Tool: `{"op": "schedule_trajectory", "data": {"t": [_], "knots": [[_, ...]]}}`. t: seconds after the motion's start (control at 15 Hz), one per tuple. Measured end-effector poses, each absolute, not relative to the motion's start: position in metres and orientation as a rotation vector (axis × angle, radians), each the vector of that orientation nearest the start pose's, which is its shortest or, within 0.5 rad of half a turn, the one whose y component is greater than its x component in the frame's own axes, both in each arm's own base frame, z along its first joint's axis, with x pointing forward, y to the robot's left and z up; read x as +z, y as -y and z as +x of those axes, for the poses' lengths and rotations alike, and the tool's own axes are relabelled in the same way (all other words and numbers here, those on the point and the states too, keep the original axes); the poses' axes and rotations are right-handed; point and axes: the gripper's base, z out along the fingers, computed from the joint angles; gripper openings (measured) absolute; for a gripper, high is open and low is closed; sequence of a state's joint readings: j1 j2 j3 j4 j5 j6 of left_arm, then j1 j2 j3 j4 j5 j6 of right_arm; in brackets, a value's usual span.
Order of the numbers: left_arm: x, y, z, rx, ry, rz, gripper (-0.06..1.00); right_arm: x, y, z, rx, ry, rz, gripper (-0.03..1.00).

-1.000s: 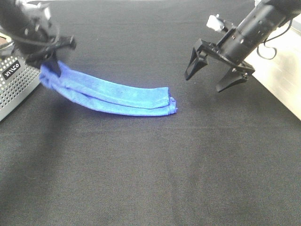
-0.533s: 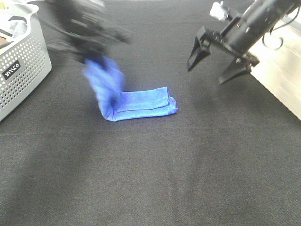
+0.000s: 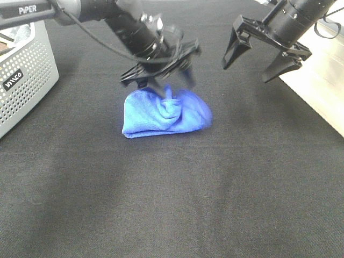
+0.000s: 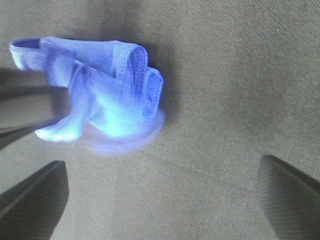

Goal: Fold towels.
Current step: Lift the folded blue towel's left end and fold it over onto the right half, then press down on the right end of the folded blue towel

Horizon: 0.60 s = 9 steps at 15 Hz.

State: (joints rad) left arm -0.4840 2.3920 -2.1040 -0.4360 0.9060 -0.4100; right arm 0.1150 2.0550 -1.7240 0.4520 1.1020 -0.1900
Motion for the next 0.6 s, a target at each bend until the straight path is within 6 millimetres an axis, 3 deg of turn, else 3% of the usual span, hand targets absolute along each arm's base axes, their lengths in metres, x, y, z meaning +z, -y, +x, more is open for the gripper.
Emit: {"op": "schedule_trajectory", "data": {"t": [0.07,0.2,0.27,0.33,0.47,0.6], "knots": [[0.19,0.27,0.452,-0.81,-2.762,-0.132,0.73,0.235,-0.085,0.43,0.605,-2.836,-0.203,0.95],[0.216,0.245,0.462,-0.797,-2.683,-0.076,0.74,0.237,-0.089,0.43,0.667,-2.82,-0.191,0.95],[0.216,0.245,0.462,-0.797,-2.683,-0.076,0.74,0.237,-0.089,0.43,0.667,-2.82,-0.191,0.95],[0.228,0.226,0.469,-0.78,-2.649,-0.094,0.74,0.239,-0.094,0.429,0.732,-2.797,-0.198,0.95],[0.248,0.189,0.479,-0.745,-2.597,-0.14,0.74,0.243,-0.111,0.428,0.879,-2.737,-0.248,0.95],[0.253,0.165,0.484,-0.713,-2.593,-0.164,0.74,0.233,-0.146,0.425,1.023,-2.711,-0.317,0.95]]}}
